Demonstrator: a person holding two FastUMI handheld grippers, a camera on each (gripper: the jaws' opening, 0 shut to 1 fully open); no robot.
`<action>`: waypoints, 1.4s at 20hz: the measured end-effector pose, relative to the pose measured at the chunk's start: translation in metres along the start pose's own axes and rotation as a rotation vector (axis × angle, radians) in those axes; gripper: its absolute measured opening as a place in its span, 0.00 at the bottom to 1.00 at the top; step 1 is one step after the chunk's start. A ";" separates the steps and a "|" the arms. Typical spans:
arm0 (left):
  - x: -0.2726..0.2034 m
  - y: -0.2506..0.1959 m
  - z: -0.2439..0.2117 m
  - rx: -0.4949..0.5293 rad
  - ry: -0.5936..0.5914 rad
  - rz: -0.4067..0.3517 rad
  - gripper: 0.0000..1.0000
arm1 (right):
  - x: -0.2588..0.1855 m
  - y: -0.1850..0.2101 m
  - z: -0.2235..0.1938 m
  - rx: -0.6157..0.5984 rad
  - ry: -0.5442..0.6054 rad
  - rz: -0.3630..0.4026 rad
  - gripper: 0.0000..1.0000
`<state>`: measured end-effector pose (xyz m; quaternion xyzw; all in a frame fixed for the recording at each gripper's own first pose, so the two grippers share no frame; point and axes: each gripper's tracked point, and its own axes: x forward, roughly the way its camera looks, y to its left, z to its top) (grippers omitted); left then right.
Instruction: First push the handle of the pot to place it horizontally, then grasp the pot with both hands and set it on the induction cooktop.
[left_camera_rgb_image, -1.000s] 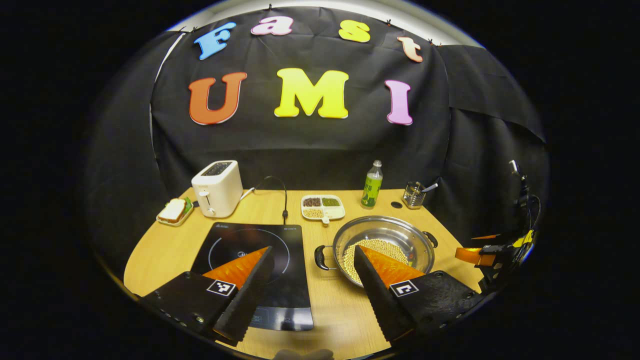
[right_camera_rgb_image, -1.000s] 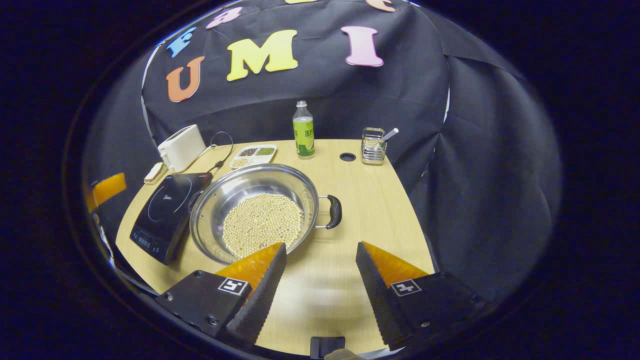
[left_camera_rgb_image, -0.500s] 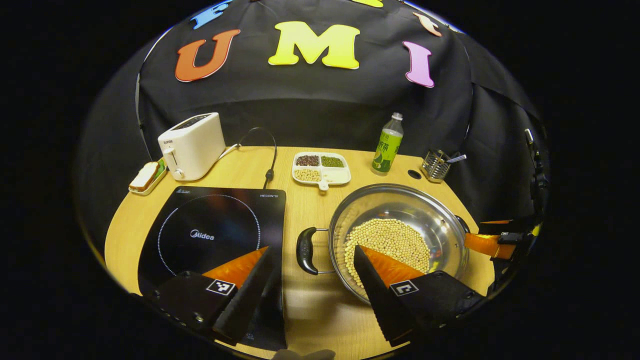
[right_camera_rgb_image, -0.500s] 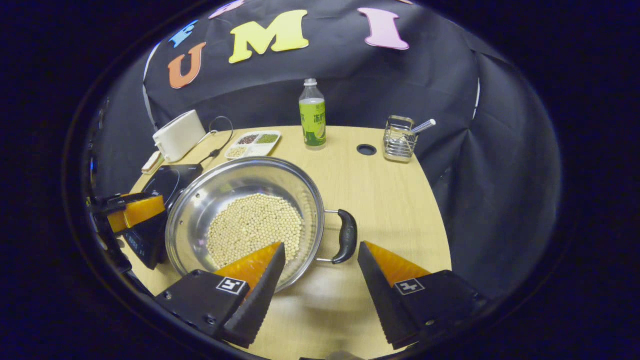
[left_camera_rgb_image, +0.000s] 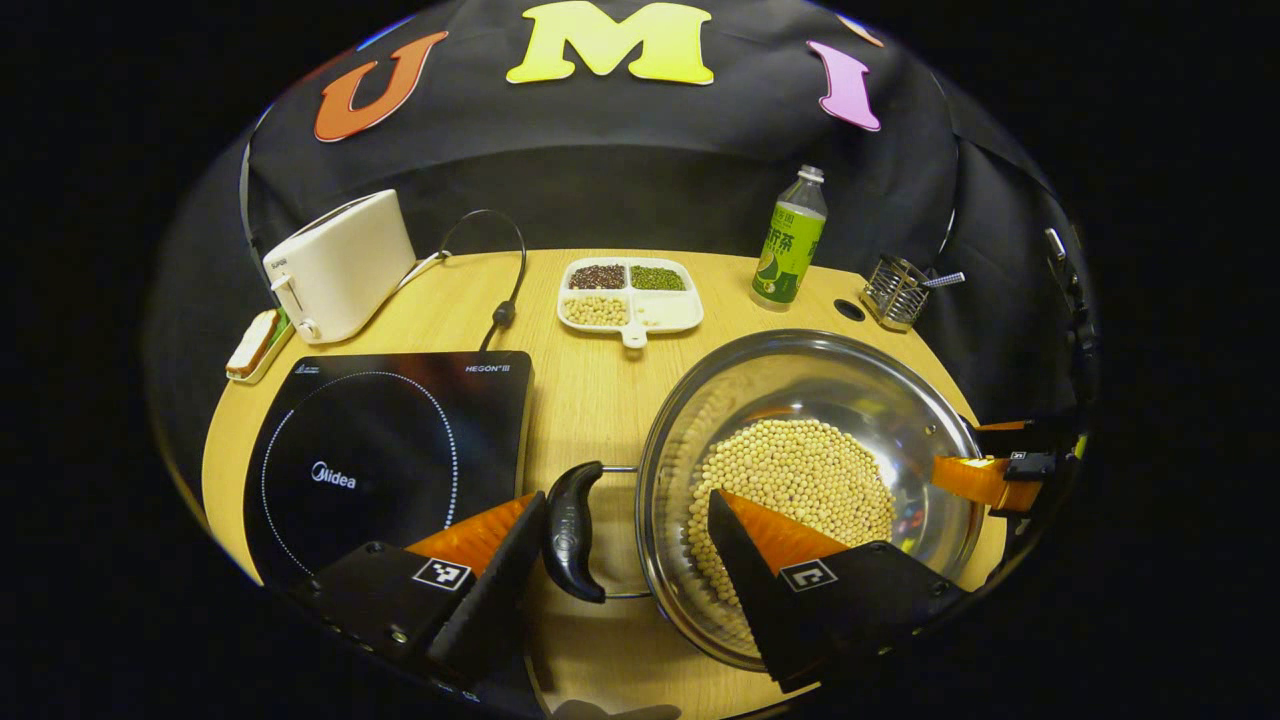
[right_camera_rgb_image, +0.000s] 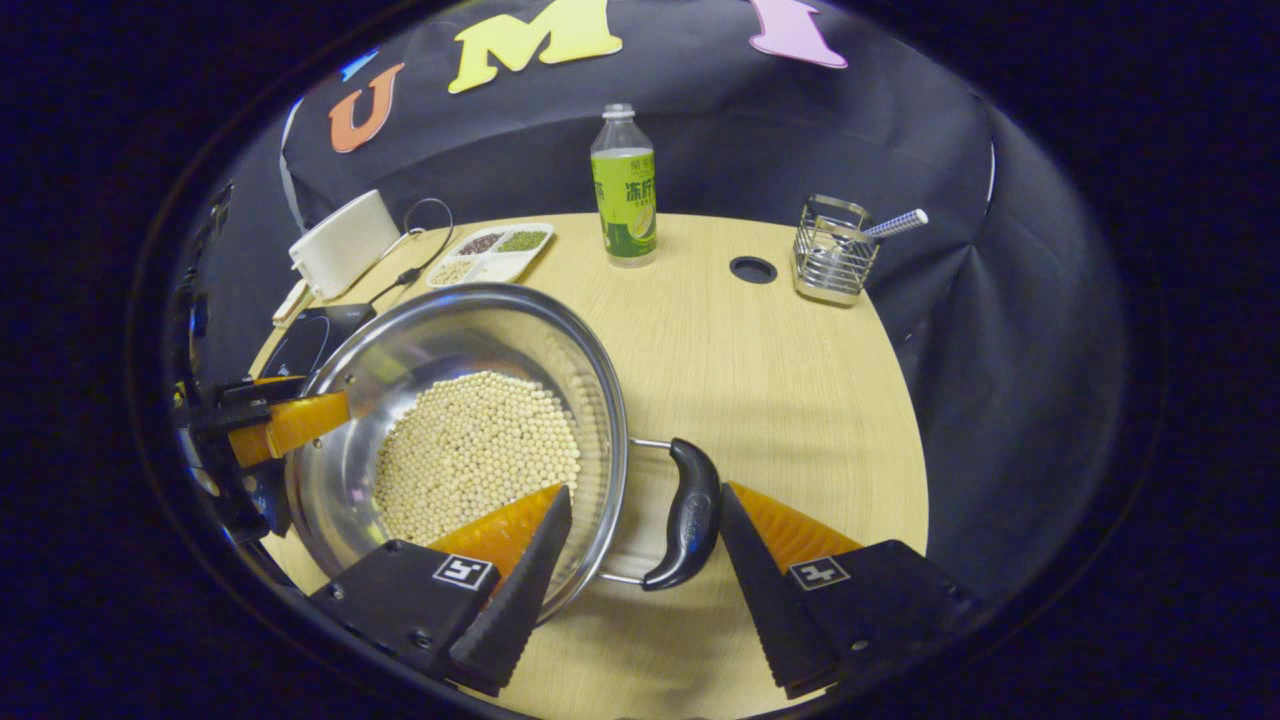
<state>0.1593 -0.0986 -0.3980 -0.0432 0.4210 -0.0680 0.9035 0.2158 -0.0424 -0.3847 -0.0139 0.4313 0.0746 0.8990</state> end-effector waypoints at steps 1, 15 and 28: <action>0.004 0.001 -0.004 -0.003 0.028 0.007 0.84 | 0.003 0.001 -0.003 -0.002 0.016 0.003 0.92; 0.011 0.015 -0.017 -0.036 0.148 0.085 0.71 | 0.012 -0.001 -0.007 0.132 0.116 0.016 0.65; -0.015 0.013 -0.015 -0.034 0.059 -0.015 0.59 | -0.017 0.007 -0.012 0.171 0.049 0.012 0.55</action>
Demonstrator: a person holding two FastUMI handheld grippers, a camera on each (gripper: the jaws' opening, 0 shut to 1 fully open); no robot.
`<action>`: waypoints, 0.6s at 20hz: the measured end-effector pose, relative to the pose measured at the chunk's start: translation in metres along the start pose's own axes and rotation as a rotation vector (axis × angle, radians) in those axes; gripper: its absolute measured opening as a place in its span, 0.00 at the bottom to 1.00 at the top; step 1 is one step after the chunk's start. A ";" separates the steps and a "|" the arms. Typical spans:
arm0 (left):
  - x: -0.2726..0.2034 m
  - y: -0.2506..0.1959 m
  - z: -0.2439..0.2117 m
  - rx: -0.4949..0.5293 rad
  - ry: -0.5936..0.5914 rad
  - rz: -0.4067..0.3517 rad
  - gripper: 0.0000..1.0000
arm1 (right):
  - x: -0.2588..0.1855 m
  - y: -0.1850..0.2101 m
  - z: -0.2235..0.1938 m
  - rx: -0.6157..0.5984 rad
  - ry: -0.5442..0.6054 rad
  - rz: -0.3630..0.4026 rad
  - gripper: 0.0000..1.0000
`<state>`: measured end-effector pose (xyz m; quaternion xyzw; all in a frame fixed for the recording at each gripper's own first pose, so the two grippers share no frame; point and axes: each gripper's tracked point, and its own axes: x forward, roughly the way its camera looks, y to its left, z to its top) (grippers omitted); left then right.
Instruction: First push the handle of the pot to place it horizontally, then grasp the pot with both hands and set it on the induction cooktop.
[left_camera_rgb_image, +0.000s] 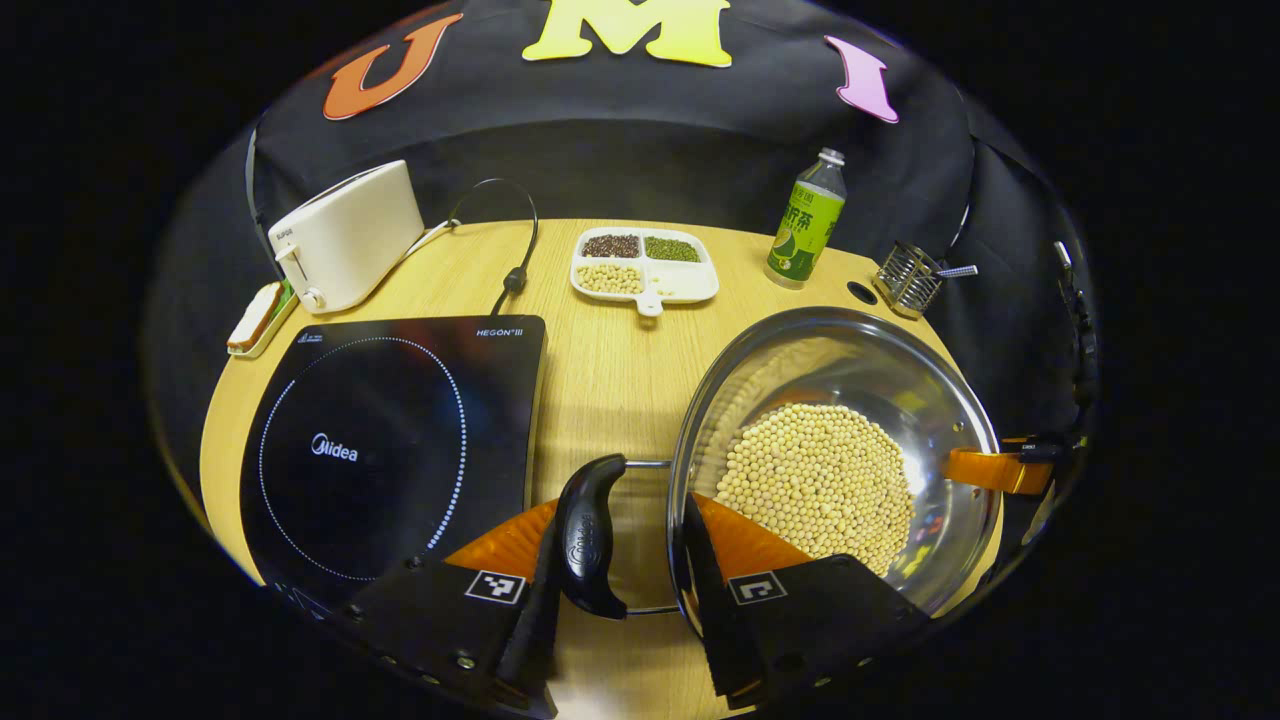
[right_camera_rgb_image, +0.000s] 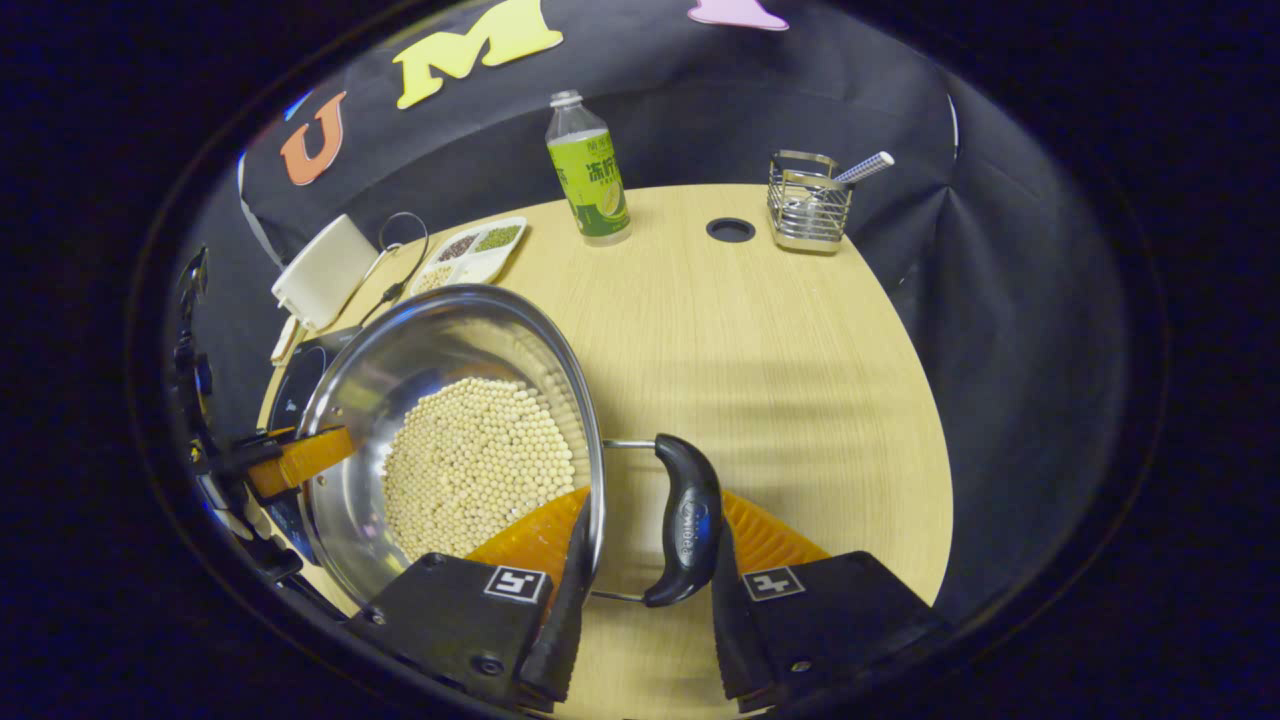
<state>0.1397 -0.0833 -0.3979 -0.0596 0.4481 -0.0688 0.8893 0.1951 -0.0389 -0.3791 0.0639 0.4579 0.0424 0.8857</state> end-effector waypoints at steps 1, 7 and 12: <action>-0.002 0.002 0.001 -0.006 -0.001 -0.006 0.69 | -0.003 0.002 0.001 -0.004 -0.008 -0.002 0.55; -0.035 0.025 0.015 0.012 -0.041 0.003 0.59 | -0.022 0.032 0.008 -0.029 -0.038 0.022 0.55; -0.058 0.065 0.021 -0.013 -0.055 0.034 0.58 | -0.028 0.078 0.015 -0.059 -0.046 0.056 0.55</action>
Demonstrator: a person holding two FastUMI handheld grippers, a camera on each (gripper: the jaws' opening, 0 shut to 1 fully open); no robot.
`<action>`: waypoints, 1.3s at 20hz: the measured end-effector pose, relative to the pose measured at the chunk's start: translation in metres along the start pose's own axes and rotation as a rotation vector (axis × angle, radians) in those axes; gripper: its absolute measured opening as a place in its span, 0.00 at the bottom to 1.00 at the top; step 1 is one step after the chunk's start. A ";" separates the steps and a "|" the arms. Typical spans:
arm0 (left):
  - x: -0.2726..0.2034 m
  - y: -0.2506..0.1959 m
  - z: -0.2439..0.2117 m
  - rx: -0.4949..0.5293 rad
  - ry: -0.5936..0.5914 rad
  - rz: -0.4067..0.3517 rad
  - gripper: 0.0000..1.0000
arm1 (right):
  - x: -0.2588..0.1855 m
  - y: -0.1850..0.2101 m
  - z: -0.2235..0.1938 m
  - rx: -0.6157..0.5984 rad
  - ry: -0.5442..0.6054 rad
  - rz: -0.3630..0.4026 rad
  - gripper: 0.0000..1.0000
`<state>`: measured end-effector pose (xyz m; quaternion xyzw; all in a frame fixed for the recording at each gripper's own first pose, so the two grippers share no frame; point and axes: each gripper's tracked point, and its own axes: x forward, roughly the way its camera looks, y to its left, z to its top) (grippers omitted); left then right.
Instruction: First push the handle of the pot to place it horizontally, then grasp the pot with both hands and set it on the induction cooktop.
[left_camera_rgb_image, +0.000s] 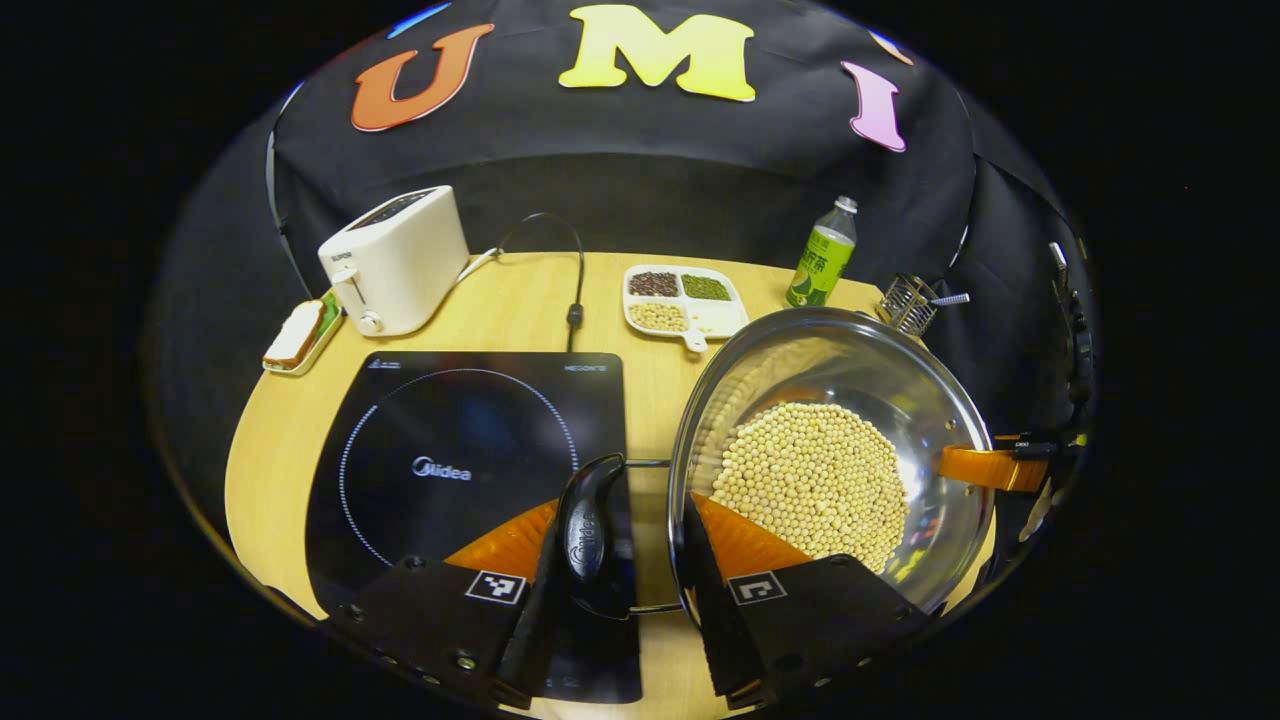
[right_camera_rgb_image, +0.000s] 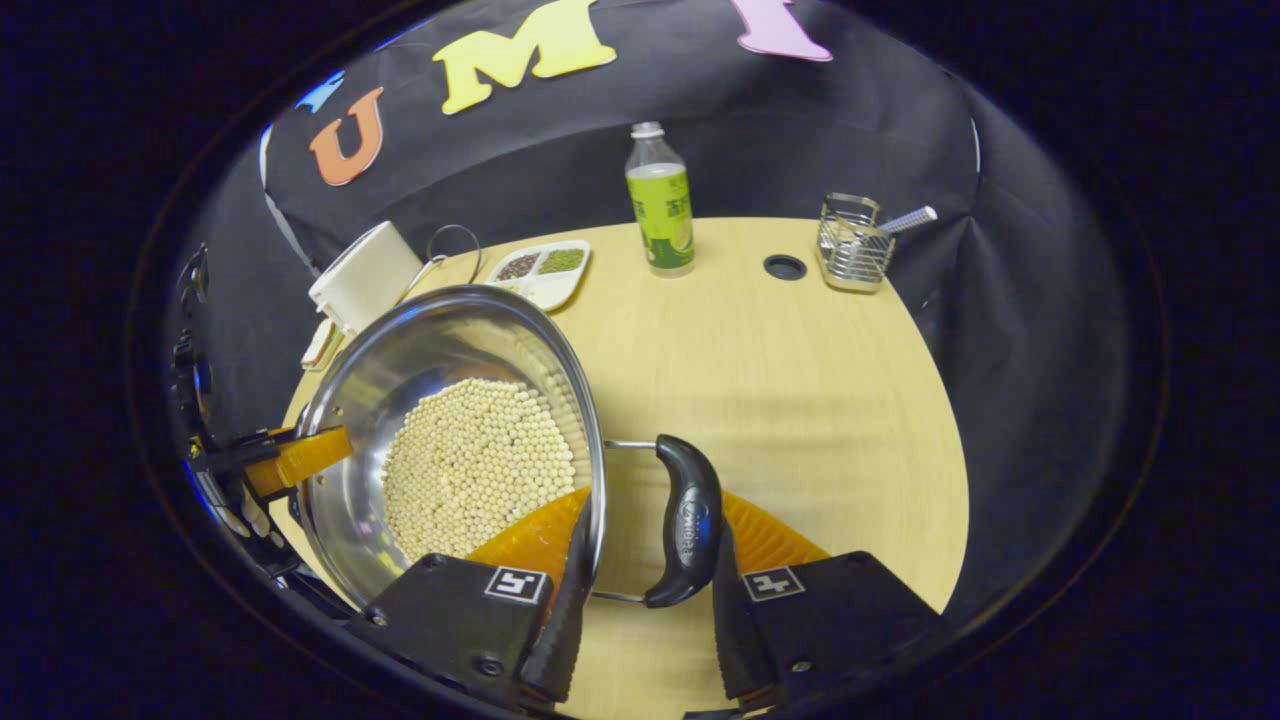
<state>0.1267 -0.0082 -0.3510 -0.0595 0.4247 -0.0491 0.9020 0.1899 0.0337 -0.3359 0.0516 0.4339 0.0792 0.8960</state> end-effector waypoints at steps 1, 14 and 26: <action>-0.005 0.008 0.002 -0.008 -0.003 0.005 0.58 | 0.000 0.010 0.002 -0.004 -0.002 0.006 0.55; -0.040 0.124 0.013 -0.052 -0.017 0.075 0.58 | 0.016 0.131 0.019 -0.052 0.001 0.069 0.55; -0.031 0.208 0.019 -0.035 0.008 0.079 0.58 | 0.049 0.212 0.015 -0.028 0.030 0.070 0.55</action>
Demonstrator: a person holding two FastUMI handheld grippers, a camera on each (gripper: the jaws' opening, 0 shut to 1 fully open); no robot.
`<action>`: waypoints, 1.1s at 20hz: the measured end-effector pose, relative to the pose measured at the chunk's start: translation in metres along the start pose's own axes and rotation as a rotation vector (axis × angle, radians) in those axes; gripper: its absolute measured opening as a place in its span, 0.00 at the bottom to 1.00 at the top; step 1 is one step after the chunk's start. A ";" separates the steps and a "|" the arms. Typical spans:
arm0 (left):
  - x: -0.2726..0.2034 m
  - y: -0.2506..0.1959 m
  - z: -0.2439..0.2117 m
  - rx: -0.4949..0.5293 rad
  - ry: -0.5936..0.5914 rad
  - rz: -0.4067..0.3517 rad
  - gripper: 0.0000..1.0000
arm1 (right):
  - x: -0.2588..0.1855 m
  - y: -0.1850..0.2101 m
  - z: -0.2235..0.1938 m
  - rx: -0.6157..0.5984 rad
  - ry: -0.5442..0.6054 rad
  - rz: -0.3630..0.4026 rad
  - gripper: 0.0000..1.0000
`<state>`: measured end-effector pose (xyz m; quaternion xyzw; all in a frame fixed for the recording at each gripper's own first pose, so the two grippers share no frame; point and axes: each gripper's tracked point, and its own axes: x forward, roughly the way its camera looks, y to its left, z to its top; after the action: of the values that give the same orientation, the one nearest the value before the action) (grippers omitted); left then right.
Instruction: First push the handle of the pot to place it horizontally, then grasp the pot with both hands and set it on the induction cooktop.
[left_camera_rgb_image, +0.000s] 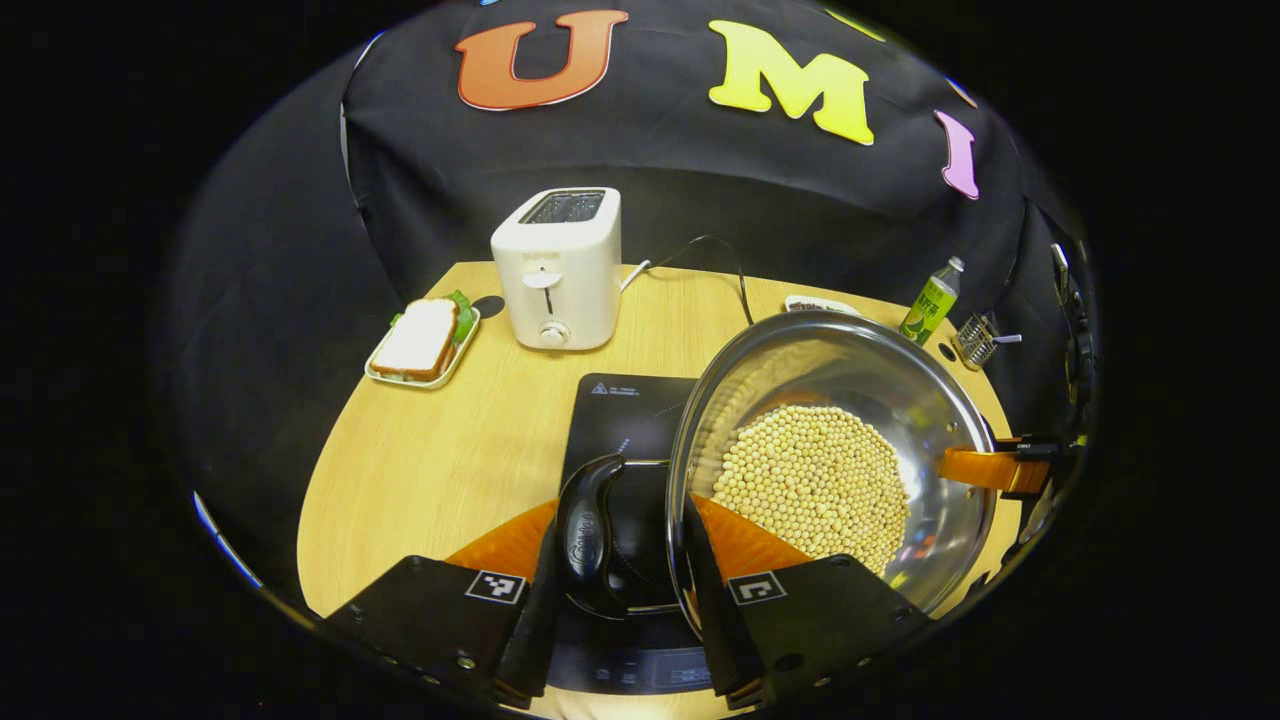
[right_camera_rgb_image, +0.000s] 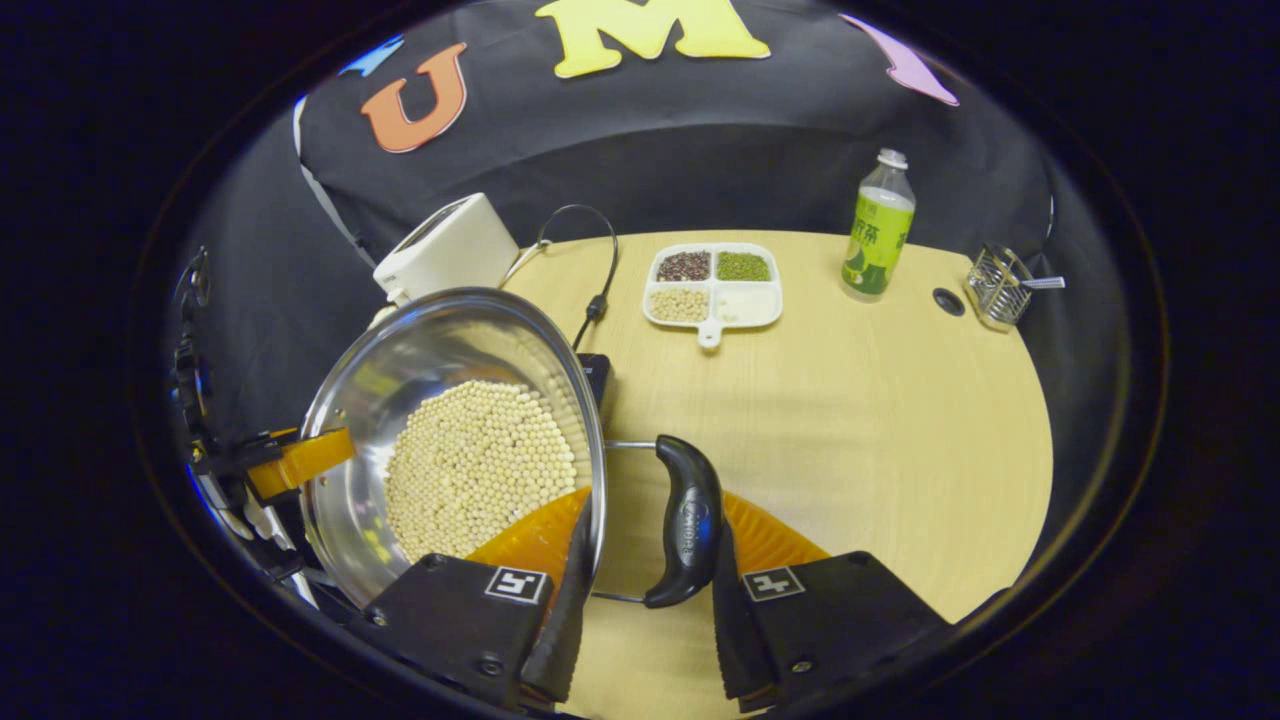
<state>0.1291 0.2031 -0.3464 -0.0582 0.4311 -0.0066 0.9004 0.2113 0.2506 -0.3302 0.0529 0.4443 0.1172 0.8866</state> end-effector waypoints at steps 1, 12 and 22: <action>0.002 0.007 -0.001 0.000 0.002 -0.001 0.58 | 0.003 0.005 0.000 0.009 0.002 -0.003 0.55; 0.010 0.019 0.010 0.018 0.040 -0.021 0.59 | 0.021 0.035 -0.009 0.061 0.030 -0.052 0.55; 0.021 0.011 0.012 0.036 0.061 -0.048 0.59 | 0.029 0.034 -0.024 0.090 0.029 -0.091 0.55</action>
<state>0.1511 0.2134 -0.3569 -0.0520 0.4566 -0.0377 0.8874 0.2033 0.2908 -0.3610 0.0708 0.4638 0.0576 0.8812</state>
